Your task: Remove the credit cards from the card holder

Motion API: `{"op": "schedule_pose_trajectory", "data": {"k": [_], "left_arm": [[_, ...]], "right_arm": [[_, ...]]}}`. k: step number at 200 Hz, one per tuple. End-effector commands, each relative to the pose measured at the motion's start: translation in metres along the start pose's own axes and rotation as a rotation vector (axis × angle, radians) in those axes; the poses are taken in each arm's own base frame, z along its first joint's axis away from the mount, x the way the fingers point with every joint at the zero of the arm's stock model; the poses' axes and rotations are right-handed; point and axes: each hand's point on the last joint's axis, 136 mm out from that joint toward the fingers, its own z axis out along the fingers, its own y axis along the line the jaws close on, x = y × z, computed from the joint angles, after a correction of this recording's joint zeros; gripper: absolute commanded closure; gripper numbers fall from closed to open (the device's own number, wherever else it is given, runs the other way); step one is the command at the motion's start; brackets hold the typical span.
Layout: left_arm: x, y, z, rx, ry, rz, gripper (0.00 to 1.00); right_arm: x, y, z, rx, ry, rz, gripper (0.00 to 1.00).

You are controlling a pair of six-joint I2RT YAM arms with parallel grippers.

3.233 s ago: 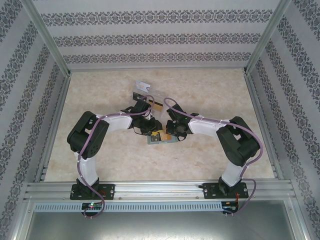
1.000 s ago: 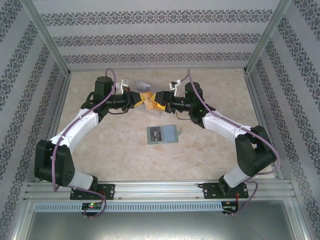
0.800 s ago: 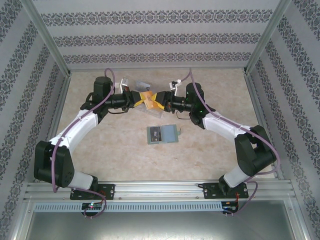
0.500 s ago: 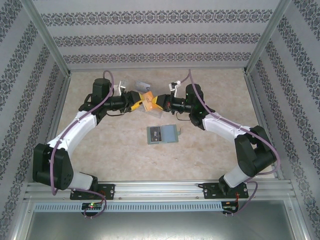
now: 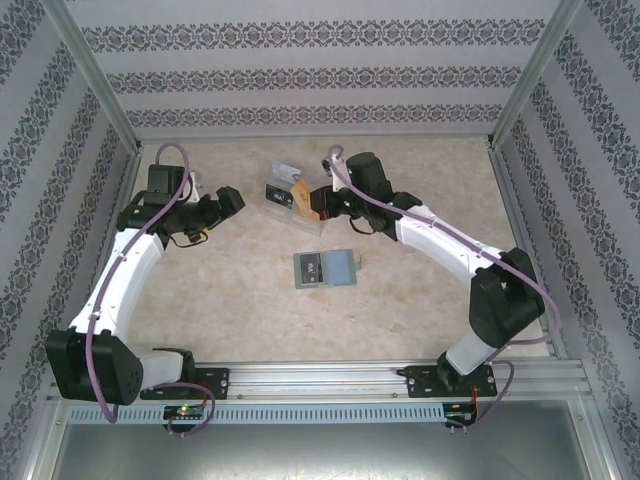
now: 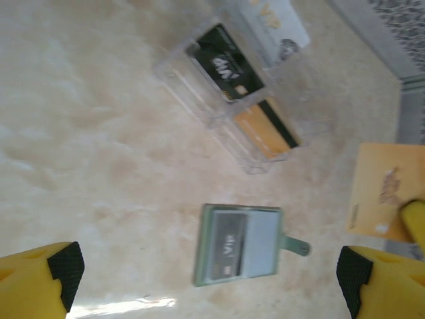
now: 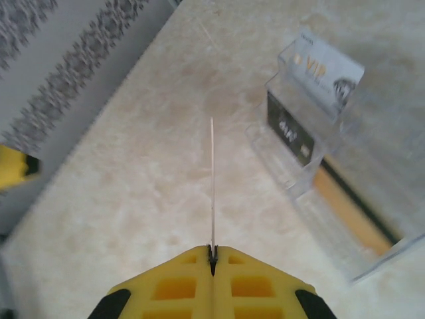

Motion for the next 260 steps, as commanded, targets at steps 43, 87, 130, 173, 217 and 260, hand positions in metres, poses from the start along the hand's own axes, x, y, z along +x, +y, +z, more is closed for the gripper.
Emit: {"op": "schedule_pose_trajectory", "data": {"k": [43,87,130,173,217,260], "left_arm": [[-0.008,0.027,-0.021,-0.163,0.012,0.204,0.01],[-0.009,0.045,-0.012,-0.223,-0.002,0.214,0.01],[-0.006,0.052,-0.002,-0.231,0.017,0.205,0.01],[-0.005,0.051,0.003,-0.217,0.028,0.216,0.01],[-0.005,0.053,0.006,-0.217,0.033,0.217,0.01],[0.0,0.054,0.014,-0.203,0.067,0.203,0.01]], "right_arm": [[-0.005,-0.031,0.044,-0.002,0.139,-0.415,1.0],[0.009,-0.06,0.069,0.052,0.25,-0.471,1.0],[0.022,-0.069,0.075,0.028,0.332,-0.478,1.0],[0.026,-0.078,0.077,0.051,0.365,-0.503,1.0],[0.03,-0.094,0.079,0.117,0.403,-0.523,1.0],[0.031,-0.101,0.08,0.142,0.414,-0.534,1.0]]}}
